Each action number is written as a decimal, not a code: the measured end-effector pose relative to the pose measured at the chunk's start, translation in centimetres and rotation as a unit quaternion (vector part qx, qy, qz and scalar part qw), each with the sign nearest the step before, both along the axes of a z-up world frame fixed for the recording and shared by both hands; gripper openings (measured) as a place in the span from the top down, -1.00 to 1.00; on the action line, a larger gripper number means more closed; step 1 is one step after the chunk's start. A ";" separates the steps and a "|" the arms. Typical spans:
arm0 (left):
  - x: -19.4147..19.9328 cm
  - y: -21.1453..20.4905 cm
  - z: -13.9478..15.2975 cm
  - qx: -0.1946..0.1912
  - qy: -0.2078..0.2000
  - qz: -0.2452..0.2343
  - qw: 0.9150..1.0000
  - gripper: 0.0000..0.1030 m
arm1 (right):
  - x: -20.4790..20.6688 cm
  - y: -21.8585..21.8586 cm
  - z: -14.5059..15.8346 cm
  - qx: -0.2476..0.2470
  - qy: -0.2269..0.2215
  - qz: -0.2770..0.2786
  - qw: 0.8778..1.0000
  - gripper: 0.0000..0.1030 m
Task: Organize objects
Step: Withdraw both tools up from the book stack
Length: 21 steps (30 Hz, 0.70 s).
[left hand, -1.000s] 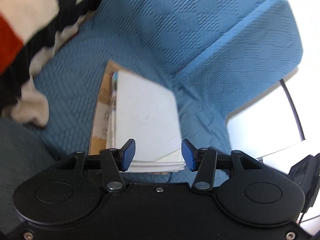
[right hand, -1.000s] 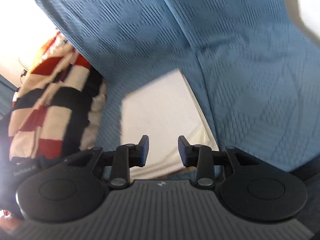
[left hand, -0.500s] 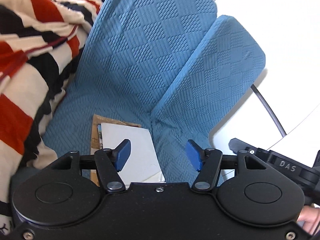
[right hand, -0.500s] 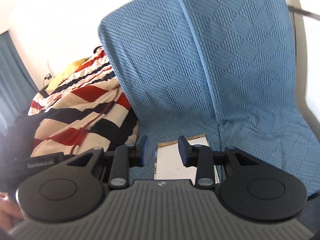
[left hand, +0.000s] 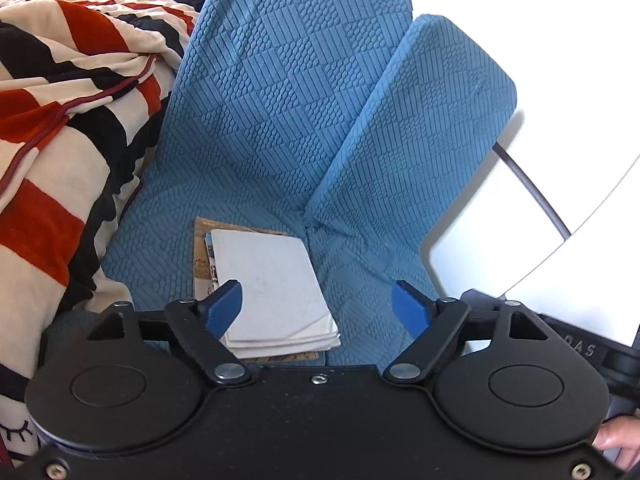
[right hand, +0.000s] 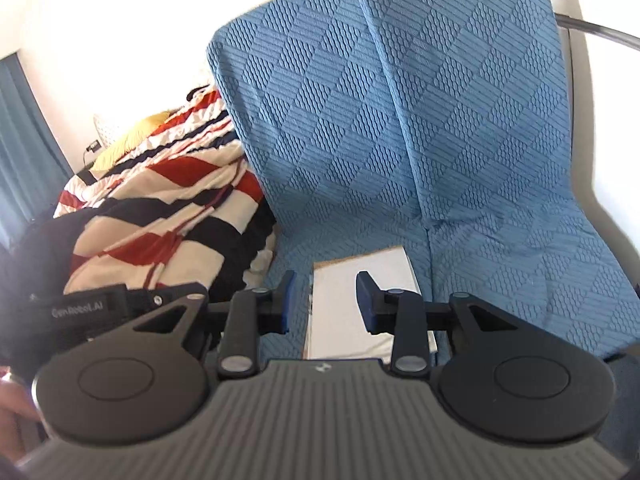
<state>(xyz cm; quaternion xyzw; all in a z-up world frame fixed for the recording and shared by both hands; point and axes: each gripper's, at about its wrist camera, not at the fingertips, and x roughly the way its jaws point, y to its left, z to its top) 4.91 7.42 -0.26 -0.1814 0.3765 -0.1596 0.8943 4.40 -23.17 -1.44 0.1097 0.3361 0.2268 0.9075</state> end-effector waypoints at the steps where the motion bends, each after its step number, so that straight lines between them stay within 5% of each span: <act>1: -0.2 -0.1 -0.1 0.003 -0.001 -0.001 1.000 -0.63 | -0.2 0.1 -0.4 -0.005 0.002 -0.001 1.000 0.30; 11: -0.4 -0.1 -2.2 0.014 0.005 0.008 1.000 -0.96 | -0.6 0.7 -3.5 -0.052 0.018 -0.021 0.998 0.30; 12: -0.4 -0.2 -2.4 0.017 0.006 0.010 1.000 -0.97 | -0.6 0.8 -3.7 -0.054 0.021 -0.021 0.998 0.22; 15: -0.4 -0.4 -2.9 0.022 0.010 0.009 1.000 -0.97 | -0.5 0.4 -4.4 -0.048 0.017 -0.033 0.998 -0.79; 21: -0.3 -0.9 -3.7 0.027 0.015 0.006 1.000 -0.97 | -0.3 0.5 -5.1 -0.062 0.027 -0.042 0.997 -0.77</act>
